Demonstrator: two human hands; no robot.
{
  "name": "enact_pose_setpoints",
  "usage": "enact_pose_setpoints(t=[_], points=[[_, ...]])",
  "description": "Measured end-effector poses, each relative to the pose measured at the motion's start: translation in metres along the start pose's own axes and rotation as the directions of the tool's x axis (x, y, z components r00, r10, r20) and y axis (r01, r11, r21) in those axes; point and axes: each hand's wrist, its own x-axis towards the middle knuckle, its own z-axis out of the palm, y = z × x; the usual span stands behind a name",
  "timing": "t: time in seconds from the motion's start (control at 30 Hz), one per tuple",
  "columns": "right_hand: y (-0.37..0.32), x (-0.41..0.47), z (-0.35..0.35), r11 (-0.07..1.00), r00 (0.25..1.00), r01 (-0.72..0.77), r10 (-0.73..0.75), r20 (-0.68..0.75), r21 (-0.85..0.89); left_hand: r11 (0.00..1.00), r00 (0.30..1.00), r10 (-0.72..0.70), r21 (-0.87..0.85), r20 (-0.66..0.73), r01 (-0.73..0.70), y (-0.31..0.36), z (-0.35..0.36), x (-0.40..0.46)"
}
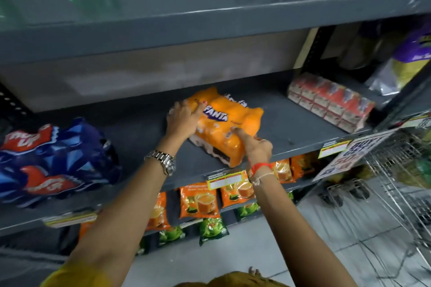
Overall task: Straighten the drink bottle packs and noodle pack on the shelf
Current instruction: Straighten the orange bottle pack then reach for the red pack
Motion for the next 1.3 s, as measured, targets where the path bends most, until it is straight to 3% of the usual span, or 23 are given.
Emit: enact_pose_setpoints(t=[0.1,0.23,0.37,0.5,0.63,0.8,0.9,1.0,1.03,1.13,1.23,1.3], points=[[-0.018,0.023,-0.001,0.999,0.994,0.022,-0.025,0.11,0.026,0.981,0.987,-0.134,0.155,0.092,0.118,0.009,0.003,0.017],[-0.036,0.061,-0.023,0.998,0.953,0.057,-0.053,0.299,-0.005,0.956,0.928,-0.286,0.001,0.239,0.294,0.01,-0.007,0.026],[-0.053,0.085,-0.038,0.949,0.854,0.28,-0.179,0.488,-0.143,0.906,0.918,-0.368,-0.164,0.15,0.39,0.004,-0.01,0.011],[-0.051,0.097,-0.043,0.88,0.729,0.467,-0.328,0.601,-0.087,0.849,0.94,-0.335,-0.452,-0.06,0.274,-0.009,0.005,-0.028],[-0.032,0.106,-0.046,0.732,0.592,0.677,-0.475,0.651,-0.082,0.908,0.915,-0.234,-0.41,-0.329,0.085,-0.02,0.03,-0.069],[-0.003,0.111,-0.049,0.646,0.532,0.759,-0.547,0.646,-0.079,0.91,0.893,-0.176,-0.415,-0.415,-0.014,-0.035,0.063,-0.1],[-0.005,0.11,-0.045,0.67,0.559,0.736,-0.522,0.645,-0.095,0.897,0.87,-0.207,-0.441,-0.448,-0.014,-0.031,0.068,-0.102],[-0.012,0.11,-0.039,0.823,0.667,0.566,-0.484,0.566,0.037,0.883,0.736,-0.309,-0.469,-0.602,-0.013,-0.007,0.085,-0.125],[-0.015,0.116,-0.036,0.858,0.706,0.51,-0.455,0.542,0.057,0.868,0.722,-0.319,-0.494,-0.614,-0.037,0.002,0.094,-0.134],[-0.023,0.132,-0.028,0.924,0.773,0.379,-0.288,0.565,-0.047,0.778,0.847,-0.293,-0.626,-0.443,-0.058,0.025,0.114,-0.148],[-0.038,0.131,-0.015,0.869,0.689,0.494,-0.395,0.608,0.004,0.651,0.902,-0.321,-0.759,-0.288,-0.011,0.033,0.113,-0.14],[-0.041,0.125,-0.015,0.843,0.659,0.537,-0.433,0.615,0.018,0.652,0.916,-0.316,-0.758,-0.249,0.019,0.029,0.106,-0.134]])
